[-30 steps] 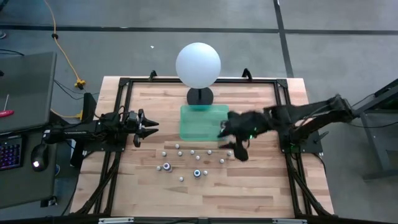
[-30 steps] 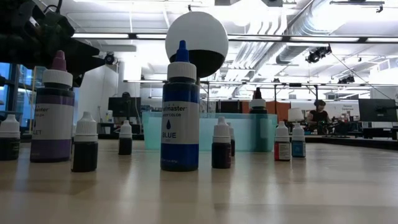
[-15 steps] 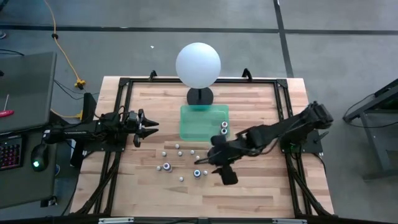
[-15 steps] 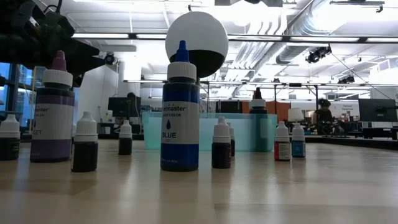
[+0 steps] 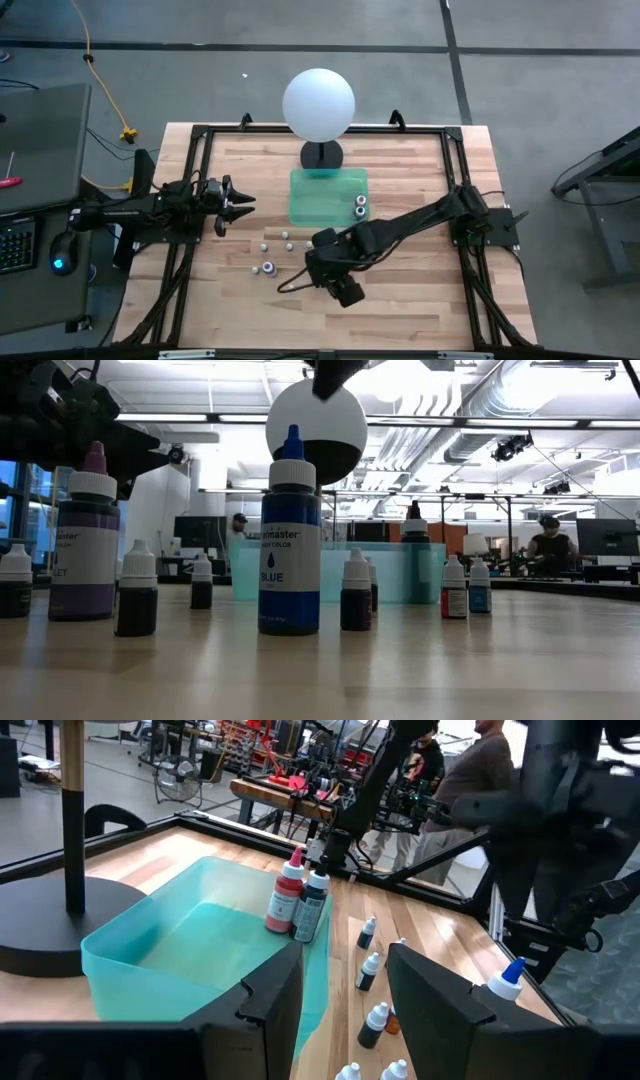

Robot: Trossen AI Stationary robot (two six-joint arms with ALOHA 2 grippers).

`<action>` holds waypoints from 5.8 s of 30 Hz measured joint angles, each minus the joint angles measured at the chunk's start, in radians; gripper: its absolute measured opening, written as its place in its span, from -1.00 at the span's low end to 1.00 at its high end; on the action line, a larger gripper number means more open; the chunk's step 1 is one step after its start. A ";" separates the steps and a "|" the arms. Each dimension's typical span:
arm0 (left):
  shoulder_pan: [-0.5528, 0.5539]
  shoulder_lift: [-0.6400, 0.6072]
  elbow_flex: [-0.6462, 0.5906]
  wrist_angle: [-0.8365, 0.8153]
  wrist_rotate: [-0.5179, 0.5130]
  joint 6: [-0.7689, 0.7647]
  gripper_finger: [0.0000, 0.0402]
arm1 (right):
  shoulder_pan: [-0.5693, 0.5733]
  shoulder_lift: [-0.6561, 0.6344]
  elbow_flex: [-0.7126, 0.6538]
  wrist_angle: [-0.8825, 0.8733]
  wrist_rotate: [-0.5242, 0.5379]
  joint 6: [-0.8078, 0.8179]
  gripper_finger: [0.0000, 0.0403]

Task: Pick & Place food coloring
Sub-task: Put the large blue food coloring bottle into the bin

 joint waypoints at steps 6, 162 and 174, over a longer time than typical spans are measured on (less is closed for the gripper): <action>0.000 0.000 0.000 0.000 0.000 0.000 -0.27 | -0.005 0.022 0.000 0.003 0.022 0.005 0.01; 0.000 0.000 0.000 0.000 0.000 0.000 -0.27 | -0.555 -0.413 -0.337 0.081 0.159 0.274 -0.42; 0.000 0.000 0.000 0.000 0.000 0.000 -0.27 | -0.589 -0.412 -0.622 0.291 0.075 0.251 -0.42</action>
